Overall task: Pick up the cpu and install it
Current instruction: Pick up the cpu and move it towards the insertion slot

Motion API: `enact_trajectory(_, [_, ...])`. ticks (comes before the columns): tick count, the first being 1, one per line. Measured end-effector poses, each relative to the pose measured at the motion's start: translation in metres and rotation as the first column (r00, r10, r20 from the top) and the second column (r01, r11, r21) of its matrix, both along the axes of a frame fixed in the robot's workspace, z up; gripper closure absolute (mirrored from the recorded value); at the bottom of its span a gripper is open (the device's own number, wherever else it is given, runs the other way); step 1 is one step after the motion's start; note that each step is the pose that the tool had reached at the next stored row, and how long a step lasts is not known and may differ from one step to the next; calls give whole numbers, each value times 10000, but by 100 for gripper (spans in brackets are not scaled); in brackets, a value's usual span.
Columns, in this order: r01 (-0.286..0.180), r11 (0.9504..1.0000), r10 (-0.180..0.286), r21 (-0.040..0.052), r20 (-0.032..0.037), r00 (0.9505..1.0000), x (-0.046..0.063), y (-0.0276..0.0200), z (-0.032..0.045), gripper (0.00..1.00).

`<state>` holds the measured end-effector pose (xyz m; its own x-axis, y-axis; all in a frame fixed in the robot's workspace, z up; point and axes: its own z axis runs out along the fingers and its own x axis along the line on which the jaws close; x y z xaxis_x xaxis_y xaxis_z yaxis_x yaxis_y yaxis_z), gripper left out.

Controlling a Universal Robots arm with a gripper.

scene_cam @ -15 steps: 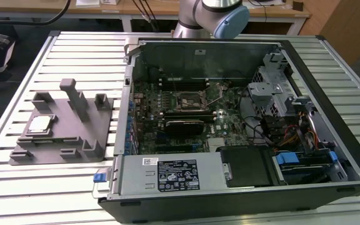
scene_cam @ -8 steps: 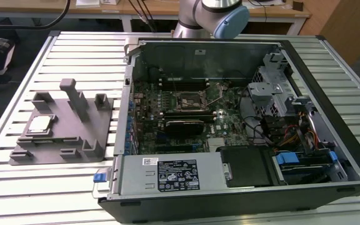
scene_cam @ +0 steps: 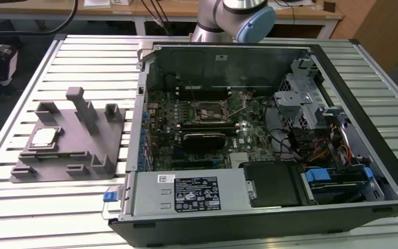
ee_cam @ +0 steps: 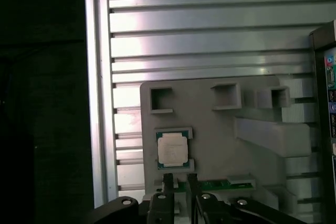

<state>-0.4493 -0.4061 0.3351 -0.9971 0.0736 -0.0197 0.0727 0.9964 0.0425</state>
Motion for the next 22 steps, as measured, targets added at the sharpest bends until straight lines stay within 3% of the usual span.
enact_trajectory(3, [-13, 10000, 13, 35, -11, 10000, 1, -22, -49, 65])
enact_trajectory(4, [-29, 10000, 29, 37, -25, 10000, 0, -28, -66, 65])
enact_trajectory(6, [-112, 9999, 112, 39, -48, 9999, 0, -38, -101, 53])
enact_trajectory(9, [-237, 9997, 237, 39, -64, 9997, 0, -50, -157, 48])
enact_trajectory(10, [-274, 9996, 274, 39, -66, 9996, 0, -52, -175, 41])
enact_trajectory(22, [-639, 9979, 639, 48, -66, 9979, 0, -58, -391, 41])
